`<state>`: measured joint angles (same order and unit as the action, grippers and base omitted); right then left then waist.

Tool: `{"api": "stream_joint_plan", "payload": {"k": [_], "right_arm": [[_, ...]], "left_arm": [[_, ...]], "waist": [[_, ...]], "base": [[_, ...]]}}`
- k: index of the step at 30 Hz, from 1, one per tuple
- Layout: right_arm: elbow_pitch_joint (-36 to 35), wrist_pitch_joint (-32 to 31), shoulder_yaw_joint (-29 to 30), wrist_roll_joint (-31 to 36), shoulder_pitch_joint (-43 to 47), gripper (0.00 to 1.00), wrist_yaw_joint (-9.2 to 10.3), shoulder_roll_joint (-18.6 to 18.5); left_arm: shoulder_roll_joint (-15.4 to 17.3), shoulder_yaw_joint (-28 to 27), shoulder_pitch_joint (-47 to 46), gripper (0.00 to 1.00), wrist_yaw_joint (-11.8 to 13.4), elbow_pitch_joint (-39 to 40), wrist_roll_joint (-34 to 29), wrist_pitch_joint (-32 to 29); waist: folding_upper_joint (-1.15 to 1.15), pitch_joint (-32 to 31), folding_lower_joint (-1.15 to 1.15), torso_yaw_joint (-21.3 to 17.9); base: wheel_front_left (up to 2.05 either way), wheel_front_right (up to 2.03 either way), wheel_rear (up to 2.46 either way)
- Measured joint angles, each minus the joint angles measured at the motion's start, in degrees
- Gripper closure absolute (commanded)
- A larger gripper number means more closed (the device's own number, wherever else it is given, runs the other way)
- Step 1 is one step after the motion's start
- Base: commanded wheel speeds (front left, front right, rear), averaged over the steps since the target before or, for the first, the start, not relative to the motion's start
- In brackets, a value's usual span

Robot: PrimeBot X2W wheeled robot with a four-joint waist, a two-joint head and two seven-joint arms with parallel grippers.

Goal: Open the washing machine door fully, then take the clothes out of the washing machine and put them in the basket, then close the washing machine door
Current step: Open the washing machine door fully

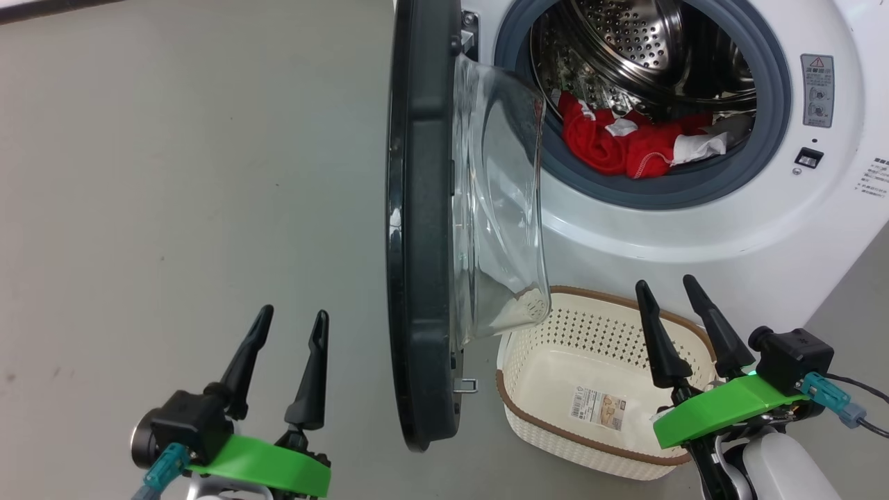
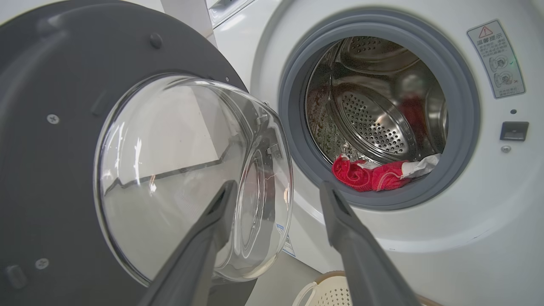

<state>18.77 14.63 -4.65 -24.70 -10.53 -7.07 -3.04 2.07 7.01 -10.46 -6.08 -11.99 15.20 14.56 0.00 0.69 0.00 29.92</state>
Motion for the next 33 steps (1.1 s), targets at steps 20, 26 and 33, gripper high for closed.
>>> {"api": "stream_joint_plan", "payload": {"k": [20, 26, 33], "right_arm": [[0.79, 0.00, -1.40, -0.94, 0.01, 0.00, 0.00, 0.00], [1.07, 0.00, -1.82, -0.99, 0.01, 0.00, 0.00, 0.01], [1.22, 0.00, -1.93, -0.99, 0.01, 0.00, 0.00, 0.01]], "left_arm": [[0.00, 0.93, -4.70, 1.00, -0.01, 8.45, -0.75, 0.00], [0.05, 5.41, -7.57, 1.00, -0.48, 14.35, 0.60, 0.16], [0.20, 14.83, -8.59, 1.00, -0.54, 14.97, 3.96, 0.16]], "waist": [[0.00, 0.05, 0.00, -0.04], [0.00, 0.17, 0.00, -0.16], [0.00, 0.23, 0.00, -0.53]], "base": [[0.00, 0.00, 0.00], [0.00, 0.00, 0.00], [0.00, 0.00, 0.00]]}}
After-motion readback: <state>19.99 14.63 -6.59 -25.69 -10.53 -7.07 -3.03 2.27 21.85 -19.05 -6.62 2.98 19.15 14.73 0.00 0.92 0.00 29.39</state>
